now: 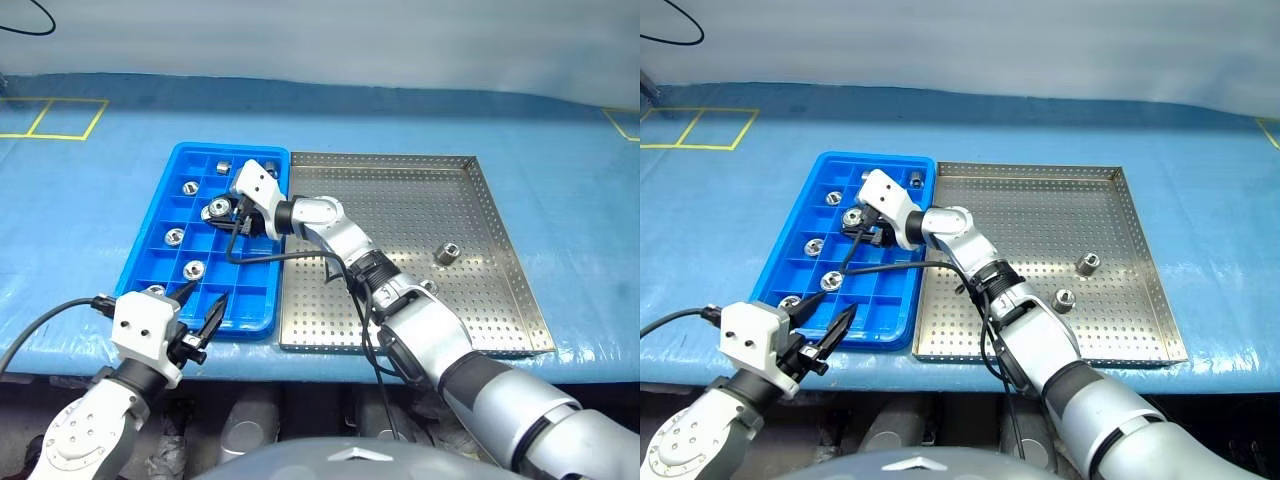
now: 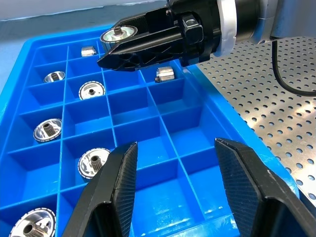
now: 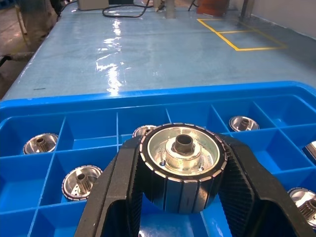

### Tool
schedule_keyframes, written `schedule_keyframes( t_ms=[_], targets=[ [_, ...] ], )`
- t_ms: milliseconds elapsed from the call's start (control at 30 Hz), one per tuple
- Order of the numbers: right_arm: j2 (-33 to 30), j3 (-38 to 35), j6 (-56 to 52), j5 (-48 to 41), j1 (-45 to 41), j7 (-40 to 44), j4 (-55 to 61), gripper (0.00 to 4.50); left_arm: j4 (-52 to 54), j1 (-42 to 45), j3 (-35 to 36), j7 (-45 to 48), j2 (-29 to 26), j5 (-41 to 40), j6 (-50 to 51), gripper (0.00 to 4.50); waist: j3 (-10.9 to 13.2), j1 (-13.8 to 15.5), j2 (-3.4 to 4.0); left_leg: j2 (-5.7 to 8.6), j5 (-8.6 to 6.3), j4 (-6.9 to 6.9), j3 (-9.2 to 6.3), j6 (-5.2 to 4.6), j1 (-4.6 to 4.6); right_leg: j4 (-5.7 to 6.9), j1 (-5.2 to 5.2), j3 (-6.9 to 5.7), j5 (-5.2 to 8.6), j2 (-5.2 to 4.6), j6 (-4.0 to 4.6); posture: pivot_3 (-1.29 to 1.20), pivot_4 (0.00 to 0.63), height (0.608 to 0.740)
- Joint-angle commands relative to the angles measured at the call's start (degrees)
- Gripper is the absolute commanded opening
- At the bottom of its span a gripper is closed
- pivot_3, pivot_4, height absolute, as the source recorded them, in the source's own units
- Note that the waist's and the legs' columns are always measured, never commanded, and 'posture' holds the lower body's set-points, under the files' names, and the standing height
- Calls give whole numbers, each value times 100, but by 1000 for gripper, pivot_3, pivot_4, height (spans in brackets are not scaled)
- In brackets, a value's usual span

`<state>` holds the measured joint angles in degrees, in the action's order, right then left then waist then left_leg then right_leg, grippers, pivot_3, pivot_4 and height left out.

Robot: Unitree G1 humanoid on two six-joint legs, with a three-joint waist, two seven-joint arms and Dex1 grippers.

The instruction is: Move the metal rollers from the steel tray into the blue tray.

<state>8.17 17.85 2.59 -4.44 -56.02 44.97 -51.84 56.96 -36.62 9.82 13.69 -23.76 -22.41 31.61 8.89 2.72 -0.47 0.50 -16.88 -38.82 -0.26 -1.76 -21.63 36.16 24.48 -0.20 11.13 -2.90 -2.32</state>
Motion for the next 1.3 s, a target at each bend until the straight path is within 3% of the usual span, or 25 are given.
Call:
schedule_keyframes(
  t_ms=[33,300,533,767,867,1100,1300],
  targets=[
    [722,-21,74,40,-293,-56,-124,1727,304,-55,-52,-33,57,97,-195,2710,0,1,0,0,0,0,0,0,0,0,0,0,0,0,0,303,150,740],
    [805,-112,41,23,-368,-128,-466,1727,304,-161,-59,-22,120,173,-271,2710,3,3,0,-2,1,2,-2,2,-1,0,1,-2,1,3,1,315,150,740],
    [860,-227,140,-67,-351,-194,-374,3953,304,-178,-21,-9,110,190,-265,2710,4,9,1,-2,2,3,-4,3,-1,0,1,-2,1,5,1,308,150,740],
    [525,-366,69,-207,-86,-444,493,3953,191,282,-111,120,-10,131,-78,2710,9,5,4,-3,4,3,-7,7,-1,2,1,-3,0,7,0,256,150,740],
    [-21,-384,-216,-130,395,-626,1590,3953,32,735,-269,198,-80,86,29,2710,8,3,3,-3,6,3,-12,9,-5,5,3,-6,-2,7,-3,215,150,740],
    [-2193,-966,-2093,311,2462,-1070,4984,3953,-657,2033,-913,483,-42,-28,162,2710,7,91,12,21,-4,-18,-42,-12,-17,-21,-25,-41,-3,-25,-7,66,150,740],
    [-3343,-1610,-3647,328,3901,-1289,6975,3953,-1277,2920,-1234,960,-146,-142,187,2710,9,-310,22,1,-9,-17,2,-21,-20,-18,-9,-35,-7,-24,-13,-110,150,740]
  ],
)
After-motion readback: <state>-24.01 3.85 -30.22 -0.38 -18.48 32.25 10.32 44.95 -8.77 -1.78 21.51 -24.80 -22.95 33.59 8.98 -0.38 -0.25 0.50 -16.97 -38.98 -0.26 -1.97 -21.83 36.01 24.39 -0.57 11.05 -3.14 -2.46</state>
